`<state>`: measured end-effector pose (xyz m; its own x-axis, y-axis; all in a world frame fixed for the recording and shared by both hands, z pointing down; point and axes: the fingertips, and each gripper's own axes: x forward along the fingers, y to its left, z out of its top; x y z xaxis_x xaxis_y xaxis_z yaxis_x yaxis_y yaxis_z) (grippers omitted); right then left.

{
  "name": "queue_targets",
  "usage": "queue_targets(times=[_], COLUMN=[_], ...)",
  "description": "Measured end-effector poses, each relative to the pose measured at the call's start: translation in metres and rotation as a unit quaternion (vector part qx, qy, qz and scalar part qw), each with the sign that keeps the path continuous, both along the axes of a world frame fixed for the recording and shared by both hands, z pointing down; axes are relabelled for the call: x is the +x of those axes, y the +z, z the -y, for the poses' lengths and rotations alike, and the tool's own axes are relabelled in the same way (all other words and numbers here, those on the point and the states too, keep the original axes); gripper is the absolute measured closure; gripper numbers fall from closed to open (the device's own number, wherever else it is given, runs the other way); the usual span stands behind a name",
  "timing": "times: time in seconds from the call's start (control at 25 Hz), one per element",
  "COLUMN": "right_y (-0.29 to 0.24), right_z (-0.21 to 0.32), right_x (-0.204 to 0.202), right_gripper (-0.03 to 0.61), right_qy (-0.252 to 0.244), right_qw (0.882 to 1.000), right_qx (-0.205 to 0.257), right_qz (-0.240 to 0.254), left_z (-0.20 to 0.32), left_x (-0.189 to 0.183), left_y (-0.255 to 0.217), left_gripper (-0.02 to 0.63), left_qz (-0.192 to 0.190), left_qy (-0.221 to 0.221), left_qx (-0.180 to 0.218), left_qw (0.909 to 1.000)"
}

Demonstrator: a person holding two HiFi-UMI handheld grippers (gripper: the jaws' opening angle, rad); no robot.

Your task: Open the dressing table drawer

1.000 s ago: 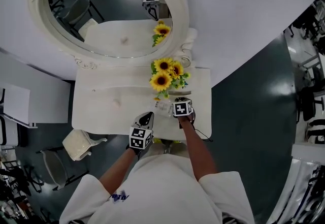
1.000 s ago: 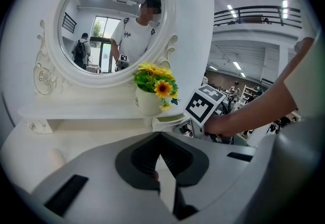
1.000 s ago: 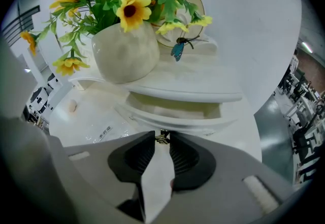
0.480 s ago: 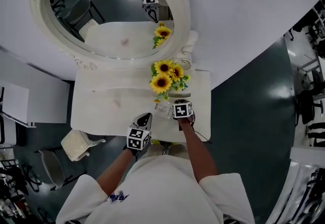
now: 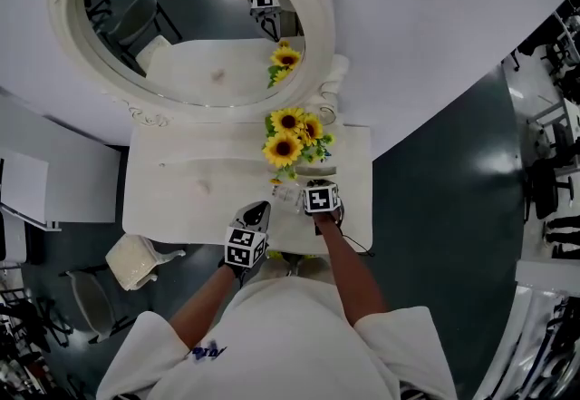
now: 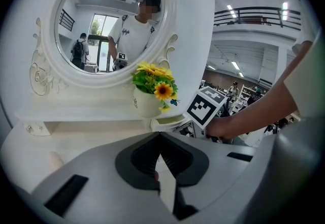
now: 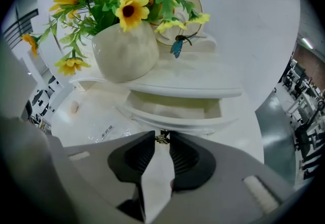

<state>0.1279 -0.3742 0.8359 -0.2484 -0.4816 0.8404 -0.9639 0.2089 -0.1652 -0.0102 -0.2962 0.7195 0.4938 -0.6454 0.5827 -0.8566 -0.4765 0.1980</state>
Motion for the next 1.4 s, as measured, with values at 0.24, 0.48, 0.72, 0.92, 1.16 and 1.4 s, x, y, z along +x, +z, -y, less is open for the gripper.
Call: queue_targets(times=[0.24,0.48,0.72,0.92,1.16,1.4], right_y=[0.005,0.001,0.003,0.001,0.011,0.016], right_z=[-0.005,-0.012,-0.017,-0.024,-0.03,-0.035], right_x=[-0.001,-0.006,-0.005,-0.006,-0.003,-0.001], right_gripper=[0.477,0.477,0.478,0.477,0.477,0.479], right_qy=[0.014,0.011,0.021,0.026,0.029,0.027], right_qw=[1.0,1.0,1.0,1.0,1.0,1.0], right_qx=[-0.005,-0.008,-0.008,-0.011,-0.013,-0.015], right_qz=[0.0,0.007,0.006,0.011,0.003,-0.004], left_z=[0.001,0.004,0.002,-0.002,-0.002,-0.005], left_x=[0.002,0.005,0.008,0.01,0.011,0.011], left_y=[0.0,-0.002,-0.003,0.001,-0.002,-0.002], left_gripper=[0.604,0.604,0.604,0.604,0.604,0.604], left_qz=[-0.001,-0.003,-0.006,-0.007,-0.008,-0.008], left_qy=[0.004,0.008,0.01,0.012,0.014,0.015], left_qx=[-0.002,0.0,0.001,-0.003,-0.001,-0.001], left_qw=[1.0,1.0,0.9999,0.9999,0.9999,0.9999])
